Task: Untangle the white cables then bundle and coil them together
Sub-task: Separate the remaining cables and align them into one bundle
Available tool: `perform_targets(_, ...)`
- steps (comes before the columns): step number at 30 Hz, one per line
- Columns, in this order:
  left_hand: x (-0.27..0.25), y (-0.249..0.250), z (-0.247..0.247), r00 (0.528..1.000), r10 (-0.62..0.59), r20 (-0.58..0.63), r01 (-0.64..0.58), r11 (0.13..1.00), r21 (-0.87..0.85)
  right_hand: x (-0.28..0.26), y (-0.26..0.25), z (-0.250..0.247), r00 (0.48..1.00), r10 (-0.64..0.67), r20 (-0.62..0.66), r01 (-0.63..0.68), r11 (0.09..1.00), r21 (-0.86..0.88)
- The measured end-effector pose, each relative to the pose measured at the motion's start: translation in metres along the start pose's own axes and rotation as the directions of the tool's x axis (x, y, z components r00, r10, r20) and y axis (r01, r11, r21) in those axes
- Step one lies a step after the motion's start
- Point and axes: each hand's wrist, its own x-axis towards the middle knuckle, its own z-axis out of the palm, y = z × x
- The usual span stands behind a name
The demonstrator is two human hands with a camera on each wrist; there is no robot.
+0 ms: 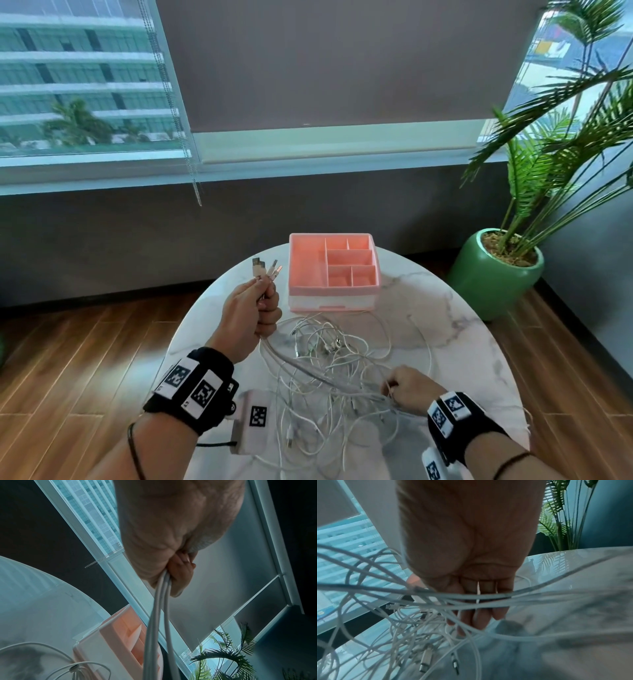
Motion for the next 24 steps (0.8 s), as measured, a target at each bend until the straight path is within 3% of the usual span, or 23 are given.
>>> perform_targets(2,-0.003,0.002,-0.003,1.000,-0.005,-0.004,0.005,1.000,-0.002,0.003,0.000,0.000,0.998,0.038,-0.054,-0.034,0.997,0.071)
perform_targets(4,-0.004,0.002,-0.005,1.000,-0.010,-0.005,0.010,1.000,-0.006,0.004,0.000,-0.005,0.983,0.092,-0.157,-0.049,0.964,0.260)
perform_targets(6,-0.007,0.002,-0.009,1.000,-0.011,-0.006,0.011,1.000,-0.005,0.003,-0.003,-0.011,0.983,0.082,-0.161,-0.002,0.895,0.446)
perform_targets(8,-0.007,0.001,-0.011,1.000,-0.020,-0.001,0.020,1.000,-0.004,-0.003,-0.009,-0.019,0.998,0.013,-0.060,0.020,0.849,0.528)
perform_targets(12,-0.005,-0.003,-0.012,0.999,-0.044,0.005,0.044,0.999,-0.002,-0.009,-0.025,-0.031,0.985,-0.134,0.113,0.082,0.922,0.378)
perform_targets(14,-0.004,-0.004,-0.011,0.999,-0.053,0.010,0.053,0.999,0.005,-0.005,-0.030,-0.042,0.988,-0.157,-0.017,0.152,0.918,0.366)
perform_targets(16,-0.004,-0.004,-0.009,0.998,-0.056,0.016,0.055,0.998,0.019,0.002,-0.034,-0.058,0.960,-0.107,-0.260,0.224,0.848,0.479)
perform_targets(19,-0.003,-0.002,-0.007,0.999,-0.043,0.018,0.042,0.999,0.030,0.006,-0.051,-0.091,0.840,0.018,-0.543,0.368,0.716,0.593)
perform_targets(22,-0.003,0.000,-0.006,0.999,-0.037,0.023,0.037,0.999,0.029,0.005,-0.067,-0.117,0.763,-0.018,-0.647,0.460,0.719,0.521)
perform_targets(24,-0.002,0.000,-0.006,0.999,-0.040,0.023,0.039,0.999,0.031,0.005,-0.067,-0.122,0.779,-0.090,-0.620,0.451,0.768,0.454)
